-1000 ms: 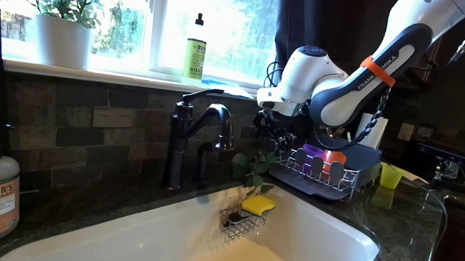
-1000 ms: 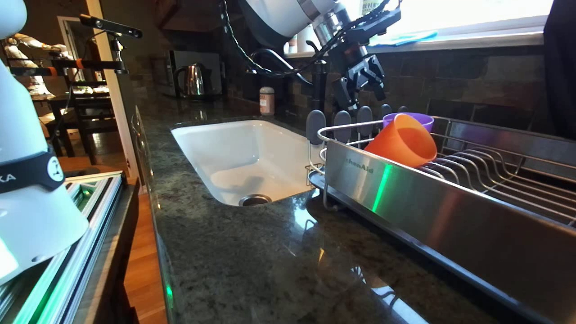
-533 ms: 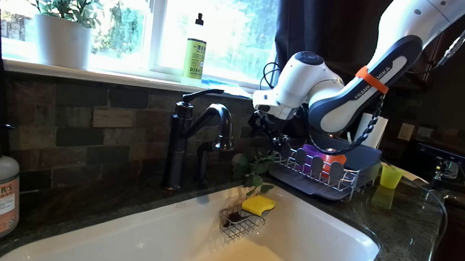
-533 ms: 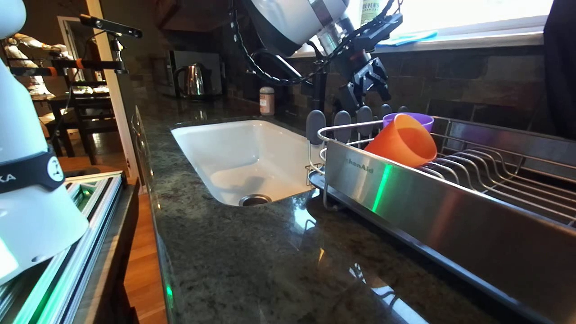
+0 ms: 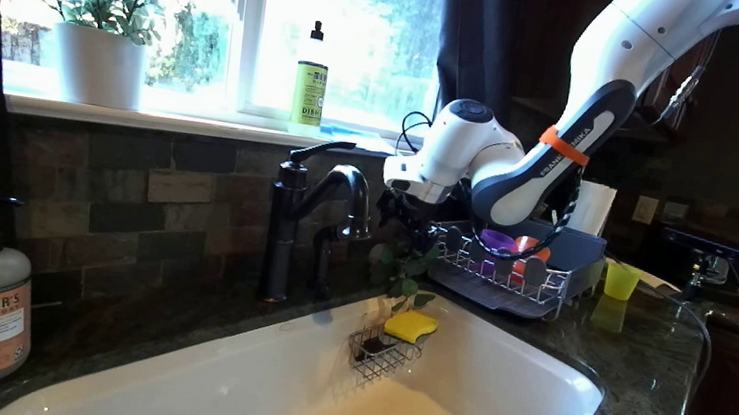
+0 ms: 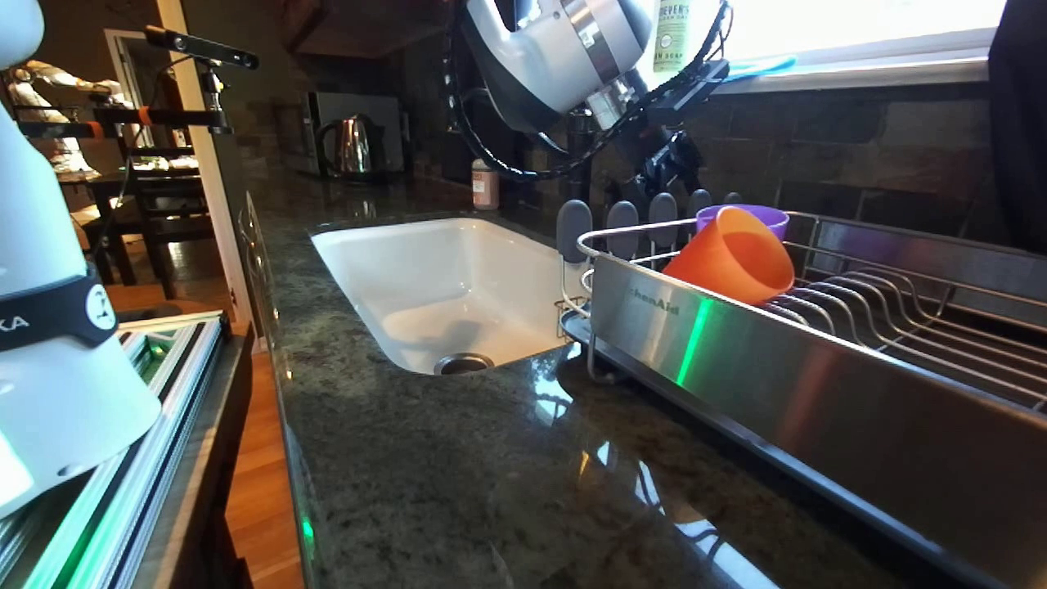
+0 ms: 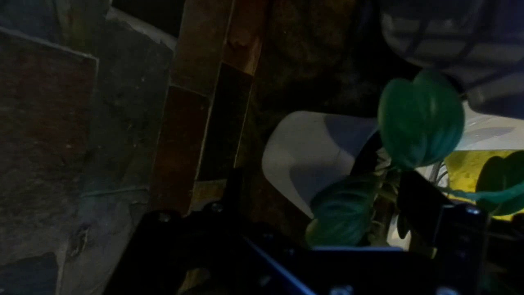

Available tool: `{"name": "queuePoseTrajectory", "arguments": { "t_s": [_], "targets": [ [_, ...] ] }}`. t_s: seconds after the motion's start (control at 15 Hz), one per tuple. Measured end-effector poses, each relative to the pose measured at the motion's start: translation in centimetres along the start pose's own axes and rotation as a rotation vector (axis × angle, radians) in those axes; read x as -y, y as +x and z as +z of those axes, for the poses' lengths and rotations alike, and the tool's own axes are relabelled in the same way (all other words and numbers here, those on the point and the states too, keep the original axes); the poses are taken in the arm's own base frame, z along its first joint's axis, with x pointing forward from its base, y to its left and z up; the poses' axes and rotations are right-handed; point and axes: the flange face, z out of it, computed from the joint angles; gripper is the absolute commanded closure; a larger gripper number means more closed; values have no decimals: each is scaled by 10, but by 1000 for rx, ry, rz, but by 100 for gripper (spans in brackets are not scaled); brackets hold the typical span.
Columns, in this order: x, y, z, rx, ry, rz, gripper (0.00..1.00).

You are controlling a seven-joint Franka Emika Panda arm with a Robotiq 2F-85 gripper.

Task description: Move the toy plant to the sink

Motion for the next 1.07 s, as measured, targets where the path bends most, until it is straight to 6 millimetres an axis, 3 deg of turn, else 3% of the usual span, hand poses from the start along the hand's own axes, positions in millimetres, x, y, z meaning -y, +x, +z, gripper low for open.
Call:
{"name": "queuePoseTrajectory", "arguments": {
  "t_s": [0.13, 0.2, 0.33, 0.53, 0.8, 1.07],
  "targets": [
    [-1, 2, 9, 0, 1, 1, 38],
    [-1, 2, 12, 2, 1, 0, 59],
    [-2, 2, 18, 8, 1, 2, 66],
    [-4, -1, 21, 17, -7, 1, 85],
    [-9, -3, 19, 27, -23, 3, 98],
    [-11, 0, 17, 25, -30, 9, 95]
  ]
}}
